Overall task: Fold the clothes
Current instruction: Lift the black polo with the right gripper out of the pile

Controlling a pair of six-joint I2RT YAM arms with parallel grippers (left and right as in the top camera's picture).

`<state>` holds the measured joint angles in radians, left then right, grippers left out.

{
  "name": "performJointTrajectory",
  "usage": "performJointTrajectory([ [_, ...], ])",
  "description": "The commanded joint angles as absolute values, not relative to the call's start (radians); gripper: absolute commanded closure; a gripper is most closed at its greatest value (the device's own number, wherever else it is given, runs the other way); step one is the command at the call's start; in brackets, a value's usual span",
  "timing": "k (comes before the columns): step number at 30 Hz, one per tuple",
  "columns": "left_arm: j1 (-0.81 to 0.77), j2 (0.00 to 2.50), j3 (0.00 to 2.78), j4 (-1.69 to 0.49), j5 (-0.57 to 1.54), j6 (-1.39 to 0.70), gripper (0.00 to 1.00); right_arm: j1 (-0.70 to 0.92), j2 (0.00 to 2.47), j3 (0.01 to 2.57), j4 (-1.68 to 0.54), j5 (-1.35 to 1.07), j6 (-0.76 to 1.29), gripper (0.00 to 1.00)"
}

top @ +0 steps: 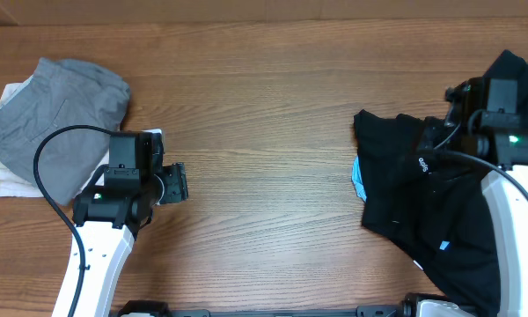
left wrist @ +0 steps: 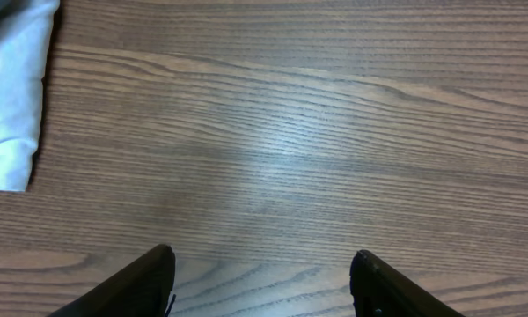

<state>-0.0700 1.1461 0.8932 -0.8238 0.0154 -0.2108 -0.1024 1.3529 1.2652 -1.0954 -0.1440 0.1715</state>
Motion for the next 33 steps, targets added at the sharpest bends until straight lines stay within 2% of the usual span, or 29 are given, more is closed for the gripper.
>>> performJointTrajectory([
  [1, -0.066, 1.15, 0.919, -0.826, 0.019, -0.214, 0.32, -0.052, 1.369, 1.144, -1.058, -0.215, 0.122, 0.59],
  [4, -0.066, 1.15, 0.919, -0.826, 0.019, -0.214, 0.31, 0.002, 1.401, 1.052, -0.985, -0.21, 0.126, 0.5],
  [9, -0.066, 1.15, 0.919, -0.826, 0.019, -0.214, 0.31, 0.081, 1.508, 0.929, -0.838, -0.196, 0.13, 0.5],
  [15, -0.066, 1.15, 0.919, -0.826, 0.019, -0.214, 0.3, 0.117, 1.65, 0.897, -0.749, 0.001, 0.291, 0.53],
  [26, -0.066, 1.15, 0.919, -0.826, 0.019, -0.214, 0.3, 0.117, 1.662, 0.899, -0.715, -0.001, 0.297, 0.71],
  [33, -0.066, 1.15, 0.919, -0.826, 0.019, -0.214, 0.3, 0.117, 1.661, 0.921, -0.714, -0.001, 0.297, 0.7],
])
